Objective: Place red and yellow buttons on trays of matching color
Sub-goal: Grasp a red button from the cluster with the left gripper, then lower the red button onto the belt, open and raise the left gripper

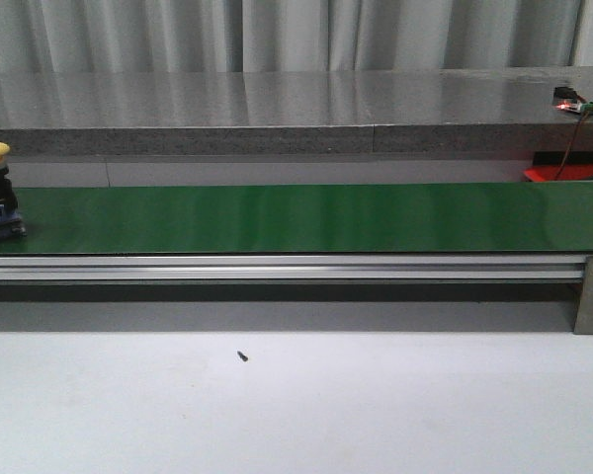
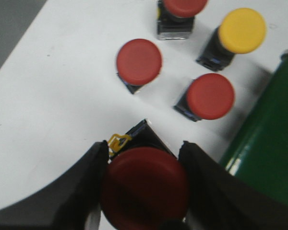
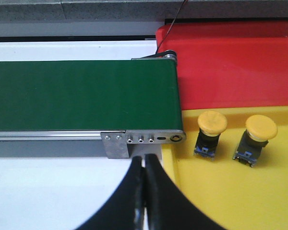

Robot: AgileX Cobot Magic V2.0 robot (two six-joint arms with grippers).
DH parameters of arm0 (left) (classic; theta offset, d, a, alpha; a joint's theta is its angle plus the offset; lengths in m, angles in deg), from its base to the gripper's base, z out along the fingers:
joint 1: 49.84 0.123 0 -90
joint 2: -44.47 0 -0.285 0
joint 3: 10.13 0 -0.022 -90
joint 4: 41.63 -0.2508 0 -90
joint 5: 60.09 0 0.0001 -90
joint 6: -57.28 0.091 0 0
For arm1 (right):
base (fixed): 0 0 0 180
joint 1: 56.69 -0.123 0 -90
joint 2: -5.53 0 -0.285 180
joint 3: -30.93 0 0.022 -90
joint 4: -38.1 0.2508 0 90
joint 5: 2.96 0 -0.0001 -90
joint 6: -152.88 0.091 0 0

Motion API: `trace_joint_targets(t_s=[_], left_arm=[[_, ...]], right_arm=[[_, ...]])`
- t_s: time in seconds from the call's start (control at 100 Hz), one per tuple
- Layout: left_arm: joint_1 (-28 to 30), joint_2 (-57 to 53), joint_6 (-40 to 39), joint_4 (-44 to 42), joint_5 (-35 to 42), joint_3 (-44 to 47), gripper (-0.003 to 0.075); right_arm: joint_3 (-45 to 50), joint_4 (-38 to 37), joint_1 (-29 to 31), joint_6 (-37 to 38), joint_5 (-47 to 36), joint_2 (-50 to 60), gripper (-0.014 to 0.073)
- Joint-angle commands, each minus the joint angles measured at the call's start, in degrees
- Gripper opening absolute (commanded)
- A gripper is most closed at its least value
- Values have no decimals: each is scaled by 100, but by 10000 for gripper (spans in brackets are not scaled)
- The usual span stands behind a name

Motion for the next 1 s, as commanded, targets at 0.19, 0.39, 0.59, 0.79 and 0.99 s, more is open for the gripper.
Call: trace_joint_targets(t_s=[0.19, 0.39, 0.59, 0.79, 0.99], left_arm=[[-591, -326, -15, 103, -20, -179, 179], [-971, -326, -15, 103, -21, -179, 179], [-1292, -294, -15, 115, 20, -179, 179], [-1440, -294, -15, 127, 80, -179, 180], [-1440, -138, -15, 182, -43, -179, 181]], right_arm=[[-141, -50, 1, -49, -415, -28, -68], [-141, -50, 1, -49, -415, -28, -68], [-141, -50, 1, -49, -415, -28, -68], [-141, -50, 1, -49, -415, -28, -68], [-141, -50, 1, -49, -415, -28, -68]])
